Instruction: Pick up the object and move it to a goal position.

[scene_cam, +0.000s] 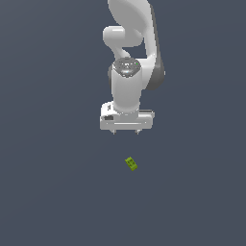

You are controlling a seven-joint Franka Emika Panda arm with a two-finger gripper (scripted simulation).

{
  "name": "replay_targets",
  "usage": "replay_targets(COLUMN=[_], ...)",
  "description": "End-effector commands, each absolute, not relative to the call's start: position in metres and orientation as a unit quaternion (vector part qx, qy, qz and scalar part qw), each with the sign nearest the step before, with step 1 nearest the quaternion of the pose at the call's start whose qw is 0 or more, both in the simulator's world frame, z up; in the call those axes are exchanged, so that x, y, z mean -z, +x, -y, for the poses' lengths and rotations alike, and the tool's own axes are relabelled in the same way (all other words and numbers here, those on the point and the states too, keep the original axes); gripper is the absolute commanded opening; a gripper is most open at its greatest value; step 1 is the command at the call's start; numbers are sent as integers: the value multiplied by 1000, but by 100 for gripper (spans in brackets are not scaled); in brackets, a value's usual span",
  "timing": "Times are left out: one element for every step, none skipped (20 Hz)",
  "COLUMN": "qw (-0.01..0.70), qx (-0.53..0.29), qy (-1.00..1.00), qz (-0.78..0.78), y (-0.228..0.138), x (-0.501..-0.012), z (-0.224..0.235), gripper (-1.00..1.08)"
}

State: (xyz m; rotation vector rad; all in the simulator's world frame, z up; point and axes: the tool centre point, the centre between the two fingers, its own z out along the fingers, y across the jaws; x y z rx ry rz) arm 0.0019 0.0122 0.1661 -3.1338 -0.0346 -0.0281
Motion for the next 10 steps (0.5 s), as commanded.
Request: replay_targets(qw=[4,3,2,1,-2,-4,-7,-9,-10,-11], qx=[9,9,9,9,9,9,9,10,10,10], qy=[-1000,-1000,-1000,-1000,-1000,-1000,-1000,-1000,-1000,-1000], qz=[11,11,12,13,14,15,16,16,15,14], y=[2,2,2,3,4,5,5,6,6,5], x=[-166,-166,-166,-167,-167,-167,-168,-169,-169,-170], z=[-12,-12,-12,-12,-11,-11,-10,-10,-10,-9], gripper=[100,100,100,100,100,100,100,100,100,100])
